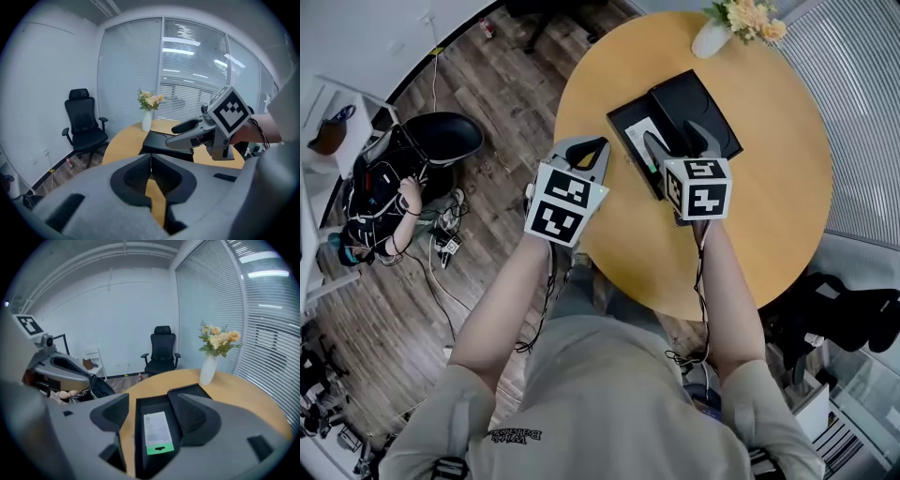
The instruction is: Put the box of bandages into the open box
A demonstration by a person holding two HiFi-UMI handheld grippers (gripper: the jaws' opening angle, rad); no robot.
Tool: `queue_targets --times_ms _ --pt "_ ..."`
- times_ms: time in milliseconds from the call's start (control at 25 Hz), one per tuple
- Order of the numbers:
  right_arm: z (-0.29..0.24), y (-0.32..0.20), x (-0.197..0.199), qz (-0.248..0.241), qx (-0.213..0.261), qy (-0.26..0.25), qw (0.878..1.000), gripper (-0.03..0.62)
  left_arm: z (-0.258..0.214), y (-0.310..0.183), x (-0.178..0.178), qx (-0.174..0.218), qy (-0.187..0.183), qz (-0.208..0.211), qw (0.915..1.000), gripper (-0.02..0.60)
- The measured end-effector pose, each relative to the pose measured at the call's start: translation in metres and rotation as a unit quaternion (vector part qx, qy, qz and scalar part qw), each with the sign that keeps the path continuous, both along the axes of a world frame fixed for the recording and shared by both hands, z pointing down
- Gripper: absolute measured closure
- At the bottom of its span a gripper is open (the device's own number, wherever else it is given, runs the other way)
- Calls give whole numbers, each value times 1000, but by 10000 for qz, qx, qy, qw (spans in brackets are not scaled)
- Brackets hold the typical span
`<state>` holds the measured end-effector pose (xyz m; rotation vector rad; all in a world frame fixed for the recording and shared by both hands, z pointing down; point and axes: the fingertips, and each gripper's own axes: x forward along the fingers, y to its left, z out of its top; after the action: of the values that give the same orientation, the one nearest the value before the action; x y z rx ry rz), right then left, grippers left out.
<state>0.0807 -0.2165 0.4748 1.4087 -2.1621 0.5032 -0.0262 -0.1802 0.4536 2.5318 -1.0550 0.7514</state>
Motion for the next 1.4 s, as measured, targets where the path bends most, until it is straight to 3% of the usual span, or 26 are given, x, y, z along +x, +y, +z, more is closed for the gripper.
queue_targets --times_ms 480,600,840,1040,1200,1400 --pt "-134 26 12 -56 1216 -513 9912 265 -118 15 9 1147 124 260 9930 558" --pt "-170 39 17 48 1578 -822 9840 355 -149 23 13 1439 269 283 9888 558" --pt "-249 70 27 165 2267 -1373 9641 427 -205 36 17 2063 392 293 9773 558" --pt "-317 110 25 -47 2955 -1253 9471 484 -254 55 21 2518 564 404 9653 558" --pt "-356 140 19 -199 3347 -1181 9347 508 -296 74 23 3004 661 571 9498 558" --pt "-385 172 26 -299 3588 -1160 9257 534 -335 99 27 3189 1026 547 9406 558"
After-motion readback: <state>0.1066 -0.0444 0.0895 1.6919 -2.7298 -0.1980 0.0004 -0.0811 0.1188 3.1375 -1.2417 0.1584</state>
